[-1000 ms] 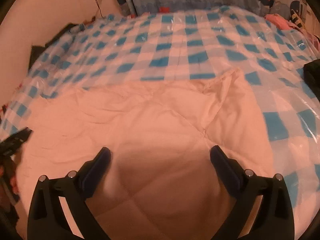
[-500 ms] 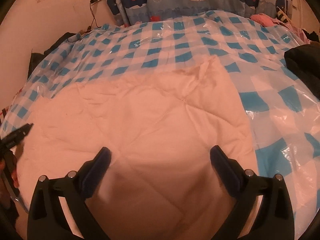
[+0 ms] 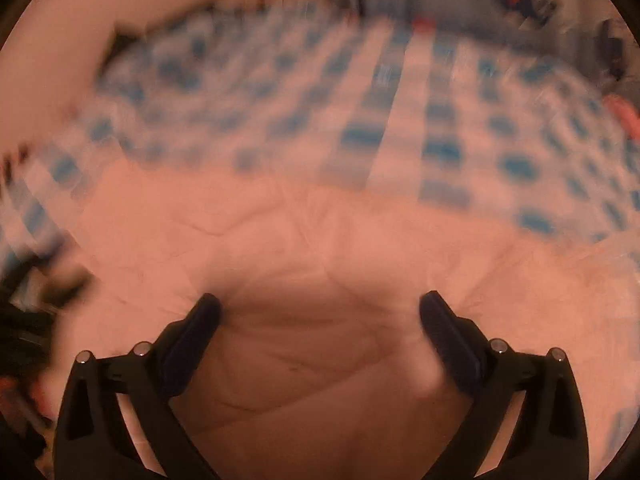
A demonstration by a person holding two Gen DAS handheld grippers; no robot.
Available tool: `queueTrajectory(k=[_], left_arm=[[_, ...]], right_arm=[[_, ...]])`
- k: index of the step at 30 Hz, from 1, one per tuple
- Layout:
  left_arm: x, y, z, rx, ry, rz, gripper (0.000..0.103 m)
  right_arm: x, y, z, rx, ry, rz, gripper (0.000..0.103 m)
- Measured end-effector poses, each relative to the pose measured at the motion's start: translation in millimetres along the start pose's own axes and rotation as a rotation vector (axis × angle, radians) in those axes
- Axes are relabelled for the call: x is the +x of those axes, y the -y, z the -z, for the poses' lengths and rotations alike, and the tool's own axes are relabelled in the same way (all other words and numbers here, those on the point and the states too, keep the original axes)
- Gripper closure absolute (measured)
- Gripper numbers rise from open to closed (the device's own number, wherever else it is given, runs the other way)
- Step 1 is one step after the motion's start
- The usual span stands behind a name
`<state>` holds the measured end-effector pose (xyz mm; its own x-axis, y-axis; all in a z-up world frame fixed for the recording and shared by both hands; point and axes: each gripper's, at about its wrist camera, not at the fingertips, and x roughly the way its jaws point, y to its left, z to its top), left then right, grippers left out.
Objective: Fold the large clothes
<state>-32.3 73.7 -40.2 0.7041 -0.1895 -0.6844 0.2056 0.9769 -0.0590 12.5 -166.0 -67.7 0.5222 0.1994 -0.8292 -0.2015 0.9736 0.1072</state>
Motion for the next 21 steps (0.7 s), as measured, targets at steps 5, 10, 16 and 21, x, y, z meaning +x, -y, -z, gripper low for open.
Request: queueTrajectory(k=[5, 10, 16, 21], left_arm=[[-1, -8, 1, -0.025, -0.028, 0.041, 0.019], [-21, -49, 13, -0.165, -0.046, 0.105, 0.019], [-52, -94, 36, -0.310, -0.091, 0.147, 0.019], [-92, -132, 52, -0.442, -0.070, 0.177, 0.019]], right_arm=[[-14, 3, 0, 0.042, -0.002, -0.011, 0.006], [-75, -29, 26, -0.021, 0.102, -0.033, 0.006], [-38, -39, 50, -0.083, -0.036, 0.013, 0.006], [-94, -68, 60, -0.131, 0.059, -0.052, 0.006]])
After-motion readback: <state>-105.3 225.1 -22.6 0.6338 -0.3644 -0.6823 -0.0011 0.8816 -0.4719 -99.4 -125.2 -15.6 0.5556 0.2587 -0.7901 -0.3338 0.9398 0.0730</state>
